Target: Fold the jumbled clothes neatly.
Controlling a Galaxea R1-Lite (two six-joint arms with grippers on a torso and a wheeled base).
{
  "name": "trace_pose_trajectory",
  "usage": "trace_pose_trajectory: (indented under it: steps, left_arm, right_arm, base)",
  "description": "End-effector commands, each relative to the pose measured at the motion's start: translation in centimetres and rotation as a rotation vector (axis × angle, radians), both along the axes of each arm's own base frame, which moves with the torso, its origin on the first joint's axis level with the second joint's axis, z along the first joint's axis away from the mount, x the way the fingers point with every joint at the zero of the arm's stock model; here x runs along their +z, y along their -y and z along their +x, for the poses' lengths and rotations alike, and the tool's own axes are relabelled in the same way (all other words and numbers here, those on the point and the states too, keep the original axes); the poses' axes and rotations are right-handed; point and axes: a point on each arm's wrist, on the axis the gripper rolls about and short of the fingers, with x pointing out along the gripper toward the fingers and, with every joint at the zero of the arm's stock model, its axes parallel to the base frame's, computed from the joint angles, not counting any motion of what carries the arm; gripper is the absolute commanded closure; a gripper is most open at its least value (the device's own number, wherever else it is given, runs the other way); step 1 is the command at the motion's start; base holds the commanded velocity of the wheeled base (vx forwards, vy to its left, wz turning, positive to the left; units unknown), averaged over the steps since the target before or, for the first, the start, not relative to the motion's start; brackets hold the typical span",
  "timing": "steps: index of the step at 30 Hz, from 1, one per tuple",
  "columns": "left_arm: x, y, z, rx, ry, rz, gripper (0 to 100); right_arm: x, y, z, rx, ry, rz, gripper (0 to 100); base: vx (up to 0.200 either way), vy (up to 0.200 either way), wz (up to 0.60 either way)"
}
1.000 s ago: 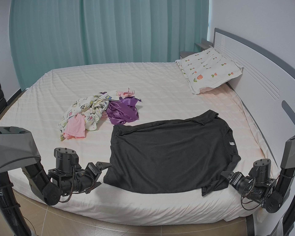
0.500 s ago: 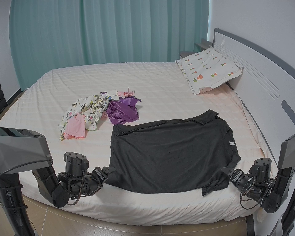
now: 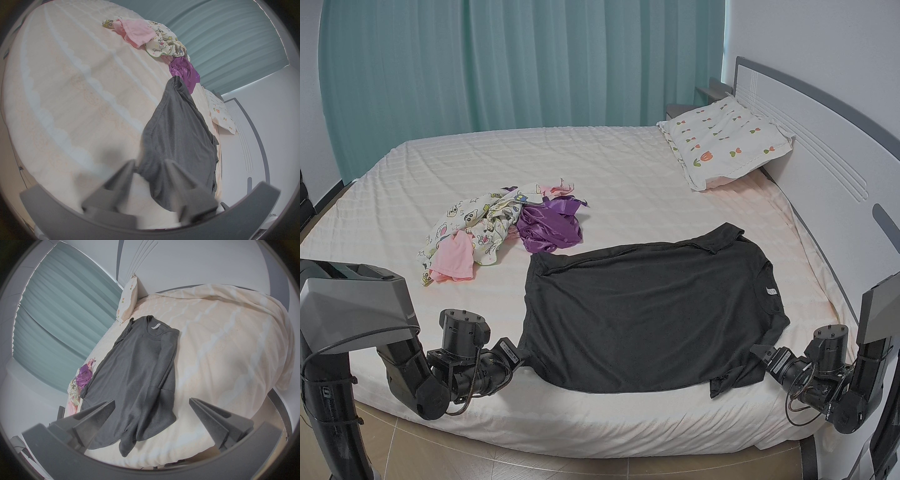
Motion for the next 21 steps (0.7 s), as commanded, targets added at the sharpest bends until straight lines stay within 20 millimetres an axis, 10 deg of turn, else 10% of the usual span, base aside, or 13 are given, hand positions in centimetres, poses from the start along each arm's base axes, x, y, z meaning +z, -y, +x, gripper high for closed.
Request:
trace_pose_trajectory:
  steps: [1, 21]
  left_arm:
    - [1.3, -0.4, -0.7, 0.006, 0.022, -0.011, 100]
    - [3.1, -1.7, -0.8, 0.092, 0.071, -0.029, 100]
  right_arm:
    - [-0.4, 0.2, 0.6, -0.013, -0.005, 0.003, 0]
    - [-0.8, -0.2, 3.2, 0.018, 0.055, -0.059, 0]
  base:
    - [0.000, 0.000, 0.00]
    - [0.000, 0.000, 0.00]
